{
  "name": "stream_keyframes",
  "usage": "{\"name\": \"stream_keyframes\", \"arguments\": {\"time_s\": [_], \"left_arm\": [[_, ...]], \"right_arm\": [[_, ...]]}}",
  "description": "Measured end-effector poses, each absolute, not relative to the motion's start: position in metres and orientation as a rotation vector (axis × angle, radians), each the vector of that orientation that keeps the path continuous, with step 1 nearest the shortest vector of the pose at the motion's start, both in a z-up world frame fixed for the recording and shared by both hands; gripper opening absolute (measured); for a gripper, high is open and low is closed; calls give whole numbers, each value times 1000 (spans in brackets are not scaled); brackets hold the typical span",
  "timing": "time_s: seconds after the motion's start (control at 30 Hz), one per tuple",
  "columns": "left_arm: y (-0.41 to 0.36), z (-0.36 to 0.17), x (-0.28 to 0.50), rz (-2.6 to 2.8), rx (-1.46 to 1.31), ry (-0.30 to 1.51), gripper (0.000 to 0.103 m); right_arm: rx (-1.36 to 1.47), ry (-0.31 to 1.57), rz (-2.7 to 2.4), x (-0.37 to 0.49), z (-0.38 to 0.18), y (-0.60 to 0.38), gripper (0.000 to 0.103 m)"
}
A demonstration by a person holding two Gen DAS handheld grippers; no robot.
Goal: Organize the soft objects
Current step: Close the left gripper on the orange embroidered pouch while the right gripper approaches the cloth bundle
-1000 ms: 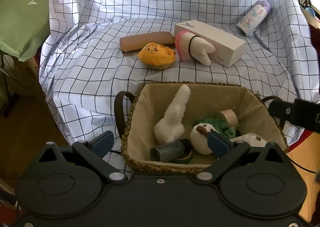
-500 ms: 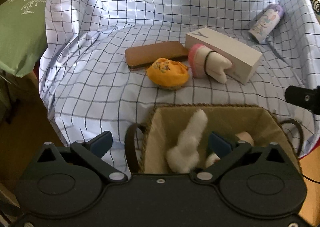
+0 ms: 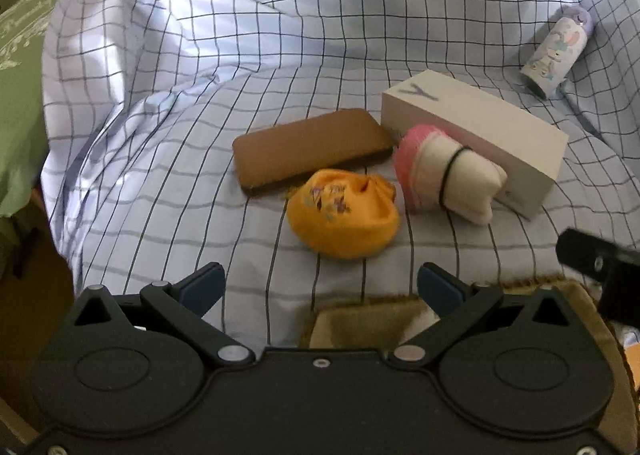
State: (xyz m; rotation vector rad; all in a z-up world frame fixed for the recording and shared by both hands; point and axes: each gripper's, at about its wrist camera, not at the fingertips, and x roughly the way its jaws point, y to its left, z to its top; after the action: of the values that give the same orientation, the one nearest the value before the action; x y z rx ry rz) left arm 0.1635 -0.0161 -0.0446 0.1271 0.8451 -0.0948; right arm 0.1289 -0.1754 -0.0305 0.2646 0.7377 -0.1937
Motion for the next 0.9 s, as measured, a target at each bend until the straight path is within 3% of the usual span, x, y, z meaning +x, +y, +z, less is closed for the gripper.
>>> {"name": "stream_keyframes", "arguments": {"time_s": [0.27, 0.9], "left_arm": [[-33, -54, 191, -118, 184, 811, 100], [-34, -80, 232, -71, 196, 919, 100]], "right_arm": [[331, 768, -223, 137, -45, -184, 103], [370, 773, -192, 143, -56, -193, 103]]}}
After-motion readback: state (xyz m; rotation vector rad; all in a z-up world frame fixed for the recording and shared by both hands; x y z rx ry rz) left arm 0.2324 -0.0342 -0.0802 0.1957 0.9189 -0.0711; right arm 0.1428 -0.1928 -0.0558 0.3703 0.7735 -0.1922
